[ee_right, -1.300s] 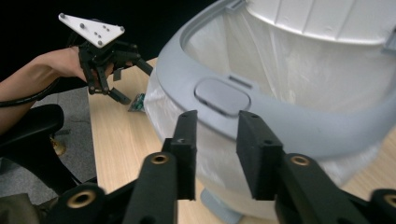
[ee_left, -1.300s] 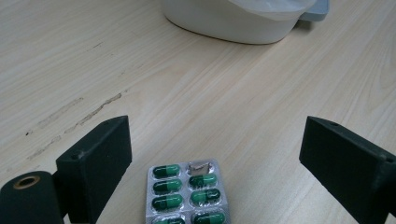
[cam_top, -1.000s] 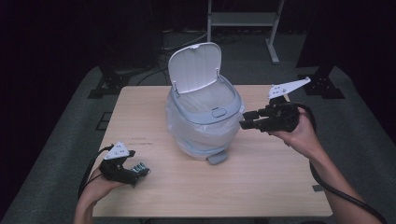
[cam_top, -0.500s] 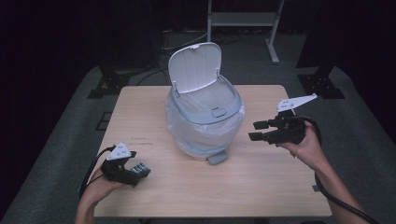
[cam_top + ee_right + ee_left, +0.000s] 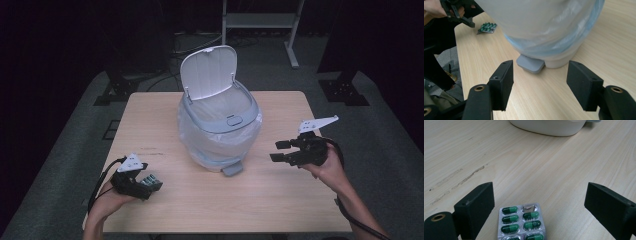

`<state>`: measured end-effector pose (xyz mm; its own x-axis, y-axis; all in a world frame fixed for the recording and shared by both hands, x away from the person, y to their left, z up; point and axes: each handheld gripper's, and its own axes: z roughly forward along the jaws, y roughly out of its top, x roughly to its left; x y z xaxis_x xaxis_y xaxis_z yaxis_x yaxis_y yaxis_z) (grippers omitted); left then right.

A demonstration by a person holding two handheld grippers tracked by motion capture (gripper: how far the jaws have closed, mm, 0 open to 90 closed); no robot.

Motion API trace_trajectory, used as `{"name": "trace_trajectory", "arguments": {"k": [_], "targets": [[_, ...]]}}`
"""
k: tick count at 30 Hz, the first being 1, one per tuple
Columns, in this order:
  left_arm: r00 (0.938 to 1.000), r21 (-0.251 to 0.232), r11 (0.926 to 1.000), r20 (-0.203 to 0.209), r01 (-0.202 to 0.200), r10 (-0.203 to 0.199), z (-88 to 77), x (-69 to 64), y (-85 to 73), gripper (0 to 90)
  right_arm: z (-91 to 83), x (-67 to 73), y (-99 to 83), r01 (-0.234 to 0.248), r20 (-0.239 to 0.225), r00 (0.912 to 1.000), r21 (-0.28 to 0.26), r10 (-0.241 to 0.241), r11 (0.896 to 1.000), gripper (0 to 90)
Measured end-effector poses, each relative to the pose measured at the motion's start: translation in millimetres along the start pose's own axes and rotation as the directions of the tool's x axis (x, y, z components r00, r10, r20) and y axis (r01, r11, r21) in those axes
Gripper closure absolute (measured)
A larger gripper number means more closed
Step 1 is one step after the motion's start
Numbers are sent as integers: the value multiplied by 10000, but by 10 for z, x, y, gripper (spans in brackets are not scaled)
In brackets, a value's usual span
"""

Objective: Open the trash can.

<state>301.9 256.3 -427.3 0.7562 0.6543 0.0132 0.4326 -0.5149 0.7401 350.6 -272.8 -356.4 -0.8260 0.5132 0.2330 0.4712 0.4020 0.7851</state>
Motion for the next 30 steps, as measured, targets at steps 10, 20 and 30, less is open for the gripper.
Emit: {"name": "trace_trajectory", "arguments": {"k": [10,20,30], "targets": [[10000,46,10000,-71,46,-45,22,9,-27,83,68,-84,-264,-175,53,9998,35,175,9998,361],[9999,142,9999,-105,42,-40,34,21,-57,83,93,-114,-460,-274,176,9995,138,271,9995,349],[9996,416,9990,-236,178,-168,57,48,-127,83,175,-130,-617,-280,140,9995,234,277,9993,339]]}}
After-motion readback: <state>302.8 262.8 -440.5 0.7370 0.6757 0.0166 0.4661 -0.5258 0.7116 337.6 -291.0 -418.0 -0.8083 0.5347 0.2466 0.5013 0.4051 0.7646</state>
